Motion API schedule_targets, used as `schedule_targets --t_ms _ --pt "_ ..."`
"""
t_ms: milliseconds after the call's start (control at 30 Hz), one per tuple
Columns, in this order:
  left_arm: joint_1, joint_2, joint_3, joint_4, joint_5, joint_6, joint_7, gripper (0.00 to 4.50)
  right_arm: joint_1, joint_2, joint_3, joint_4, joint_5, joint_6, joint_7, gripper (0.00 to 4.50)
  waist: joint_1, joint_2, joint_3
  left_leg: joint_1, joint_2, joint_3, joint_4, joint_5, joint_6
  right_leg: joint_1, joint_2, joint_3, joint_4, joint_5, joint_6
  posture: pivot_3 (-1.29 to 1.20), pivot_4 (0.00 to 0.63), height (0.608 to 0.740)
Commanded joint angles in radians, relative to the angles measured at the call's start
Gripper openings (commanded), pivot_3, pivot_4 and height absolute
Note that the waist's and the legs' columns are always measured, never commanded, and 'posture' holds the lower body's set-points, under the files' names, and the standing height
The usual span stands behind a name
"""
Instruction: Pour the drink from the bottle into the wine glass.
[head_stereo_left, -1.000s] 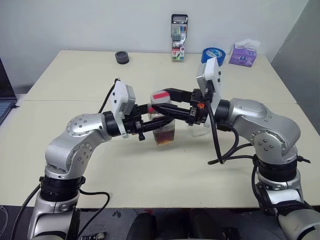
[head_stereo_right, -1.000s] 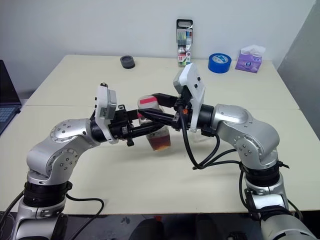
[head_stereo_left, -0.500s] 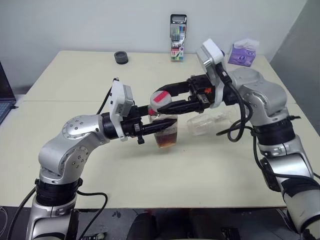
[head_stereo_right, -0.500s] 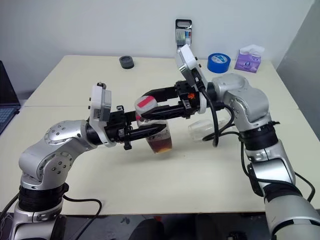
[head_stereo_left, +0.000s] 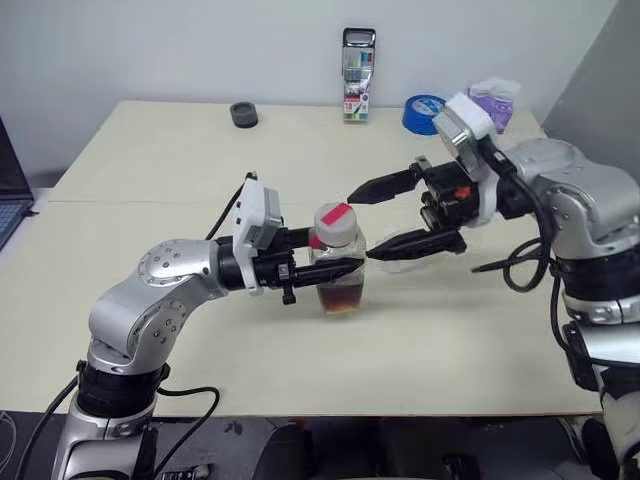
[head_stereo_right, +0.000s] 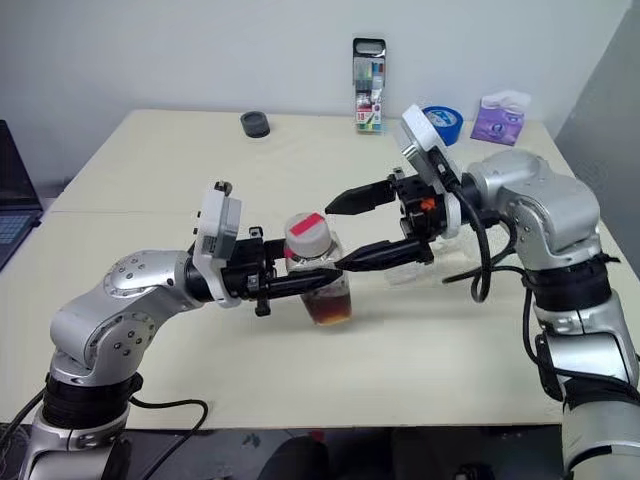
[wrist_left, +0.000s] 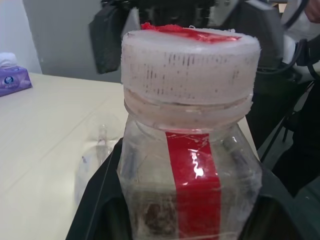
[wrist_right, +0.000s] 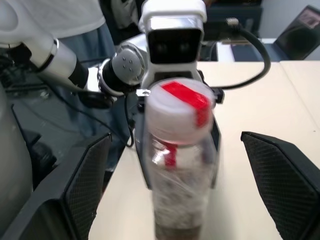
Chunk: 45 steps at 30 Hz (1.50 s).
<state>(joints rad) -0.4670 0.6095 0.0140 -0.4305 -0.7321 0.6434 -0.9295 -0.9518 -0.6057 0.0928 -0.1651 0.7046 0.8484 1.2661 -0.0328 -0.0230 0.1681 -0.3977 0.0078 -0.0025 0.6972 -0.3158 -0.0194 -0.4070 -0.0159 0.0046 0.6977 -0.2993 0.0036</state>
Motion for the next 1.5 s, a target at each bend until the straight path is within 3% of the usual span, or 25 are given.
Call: schedule_targets --t_ms 33,200,567,967,1267,1500 --pt "-0.024 0.001 0.026 0.011 0.011 -0.044 -0.004 1.85 0.03 0.062 -0.081 -0.137 0.048 0.046 -0.204 4.46 0.0 0.0 0.0 0.0 0.0 0.0 0.0 0.0 0.0 0.0 0.0 0.0 0.0 0.0 0.0 0.0 0.15 0.74" --pt "-0.043 -0.007 0.012 0.031 0.024 -0.058 -0.006 1.85 0.092 0.176 -0.044 -0.219 -0.044 -0.042 -0.402 4.46 0.004 0.0 0.0 0.0 0.0 0.0 0.0 0.001 -0.001 0.0 0.0 0.0 0.0 0.0 0.0 0.0 0.15 0.74" --pt "-0.059 -0.013 0.001 0.031 0.028 -0.057 -0.007 1.85 0.105 0.245 -0.031 -0.179 -0.066 -0.061 -0.526 4.46 0.003 0.0 0.0 0.0 0.0 0.0 0.0 0.001 -0.001 0.0 0.0 0.0 -0.001 0.0 0.0 0.0 0.15 0.74" --pt "-0.047 -0.007 0.01 0.019 0.022 -0.052 -0.002 1.85 0.111 0.129 -0.057 -0.12 -0.073 -0.094 -0.461 4.46 0.003 0.0 0.0 0.0 0.0 0.0 0.0 0.001 -0.001 0.0 0.0 0.0 -0.001 0.0 0.0 0.0 0.15 0.74" --pt "-0.047 -0.008 0.01 0.026 0.025 -0.058 -0.004 1.85 0.115 0.086 -0.057 -0.166 0.005 -0.063 -0.393 4.46 0.003 0.0 0.0 -0.001 0.0 0.0 0.0 0.001 -0.001 0.0 0.0 0.0 -0.001 0.0 0.0 0.0 0.15 0.74" --pt "-0.049 -0.015 0.009 0.029 0.031 -0.062 -0.005 1.85 0.092 0.162 -0.026 -0.151 0.006 -0.079 -0.411 4.46 0.002 0.0 0.0 0.0 0.0 0.0 0.0 0.001 -0.001 0.0 0.0 0.0 -0.001 0.0 0.0 0.0 0.15 0.74"
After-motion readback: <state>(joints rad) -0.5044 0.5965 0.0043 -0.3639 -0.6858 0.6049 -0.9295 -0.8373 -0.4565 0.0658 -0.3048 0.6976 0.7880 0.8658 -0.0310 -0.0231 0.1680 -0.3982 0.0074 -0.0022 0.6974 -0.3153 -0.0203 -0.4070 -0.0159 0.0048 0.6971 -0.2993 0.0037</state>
